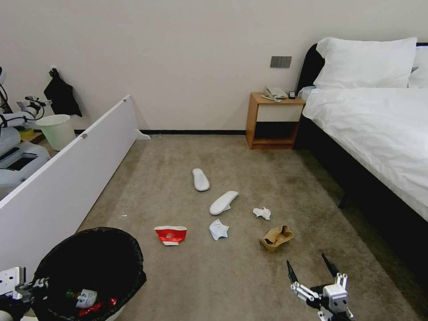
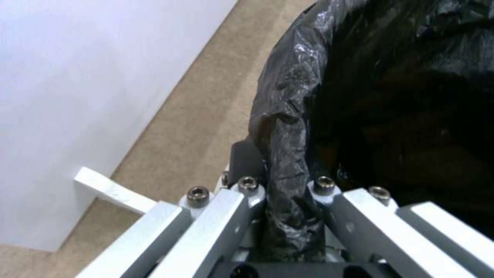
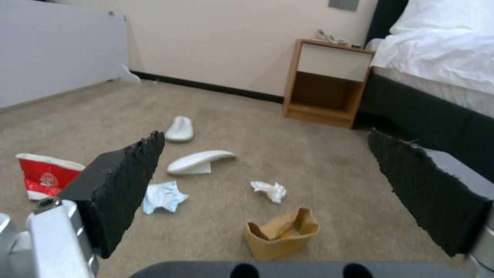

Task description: Pick up the trash bin, then pick up the garbage from the floor and place it into the trash bin.

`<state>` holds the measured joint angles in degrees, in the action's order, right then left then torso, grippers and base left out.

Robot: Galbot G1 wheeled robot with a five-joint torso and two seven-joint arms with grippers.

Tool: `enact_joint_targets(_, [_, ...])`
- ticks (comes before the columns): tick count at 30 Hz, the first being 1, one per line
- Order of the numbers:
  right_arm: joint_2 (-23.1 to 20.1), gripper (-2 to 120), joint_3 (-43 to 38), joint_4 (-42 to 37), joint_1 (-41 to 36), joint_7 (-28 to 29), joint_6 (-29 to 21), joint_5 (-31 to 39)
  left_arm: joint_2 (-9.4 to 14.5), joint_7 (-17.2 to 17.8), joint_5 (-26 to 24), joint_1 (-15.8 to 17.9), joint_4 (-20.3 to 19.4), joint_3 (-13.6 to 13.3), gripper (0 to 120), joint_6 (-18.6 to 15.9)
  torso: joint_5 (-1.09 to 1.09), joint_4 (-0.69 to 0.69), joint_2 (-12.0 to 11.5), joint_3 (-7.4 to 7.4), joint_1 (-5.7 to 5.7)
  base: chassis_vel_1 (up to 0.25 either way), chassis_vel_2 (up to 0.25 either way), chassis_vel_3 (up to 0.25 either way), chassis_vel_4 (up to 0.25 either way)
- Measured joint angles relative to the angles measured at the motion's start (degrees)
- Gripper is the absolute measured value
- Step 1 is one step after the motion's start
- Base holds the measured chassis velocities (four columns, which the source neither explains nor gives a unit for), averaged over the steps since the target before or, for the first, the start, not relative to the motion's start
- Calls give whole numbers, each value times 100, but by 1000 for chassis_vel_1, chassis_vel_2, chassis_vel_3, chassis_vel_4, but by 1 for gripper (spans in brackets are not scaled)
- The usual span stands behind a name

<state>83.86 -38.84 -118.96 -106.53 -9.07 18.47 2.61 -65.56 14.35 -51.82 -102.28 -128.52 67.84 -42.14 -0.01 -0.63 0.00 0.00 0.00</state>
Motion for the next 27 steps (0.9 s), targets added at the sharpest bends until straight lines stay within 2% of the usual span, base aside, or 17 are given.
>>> enact_joint_targets(9, [139, 100, -287, 161, -29, -282, 192, 37, 39, -29, -3, 50, 188, 27, 3, 0, 0, 1, 0, 0, 0, 0, 0, 0, 0])
enact_joint_targets(27, [55, 100, -344, 329, 115, -379, 199, 171, -61, -44, 5, 26, 44, -78, 3, 0, 1, 1, 0, 0, 0, 0, 0, 0, 0])
